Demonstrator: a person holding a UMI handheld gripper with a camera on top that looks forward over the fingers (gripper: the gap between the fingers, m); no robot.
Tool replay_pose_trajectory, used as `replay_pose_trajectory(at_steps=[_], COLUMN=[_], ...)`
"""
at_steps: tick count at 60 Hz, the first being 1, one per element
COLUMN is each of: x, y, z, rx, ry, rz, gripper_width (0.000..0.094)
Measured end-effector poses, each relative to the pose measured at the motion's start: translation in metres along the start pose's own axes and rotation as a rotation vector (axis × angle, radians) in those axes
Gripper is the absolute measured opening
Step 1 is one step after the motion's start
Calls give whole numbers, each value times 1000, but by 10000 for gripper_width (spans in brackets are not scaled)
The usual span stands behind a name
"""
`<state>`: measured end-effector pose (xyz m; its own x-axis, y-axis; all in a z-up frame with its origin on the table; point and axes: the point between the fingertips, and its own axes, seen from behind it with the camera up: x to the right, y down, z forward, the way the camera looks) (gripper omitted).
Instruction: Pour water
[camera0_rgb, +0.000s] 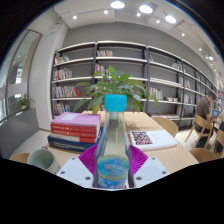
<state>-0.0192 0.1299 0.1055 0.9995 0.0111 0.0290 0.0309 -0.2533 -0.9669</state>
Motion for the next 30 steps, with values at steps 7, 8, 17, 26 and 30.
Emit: replay_pose_trajectory(at_steps=[7,8,17,26,30], x=[-5,-5,-4,5,6], y=[-4,-3,-1,21,46], z=[-3,-3,0,-20,-37], rx=[61,61,42,-48,-117], ry=[3,5,23,51,55], rz=[-7,-7,-6,26,42], gripper_width=[398,400,503,719,775])
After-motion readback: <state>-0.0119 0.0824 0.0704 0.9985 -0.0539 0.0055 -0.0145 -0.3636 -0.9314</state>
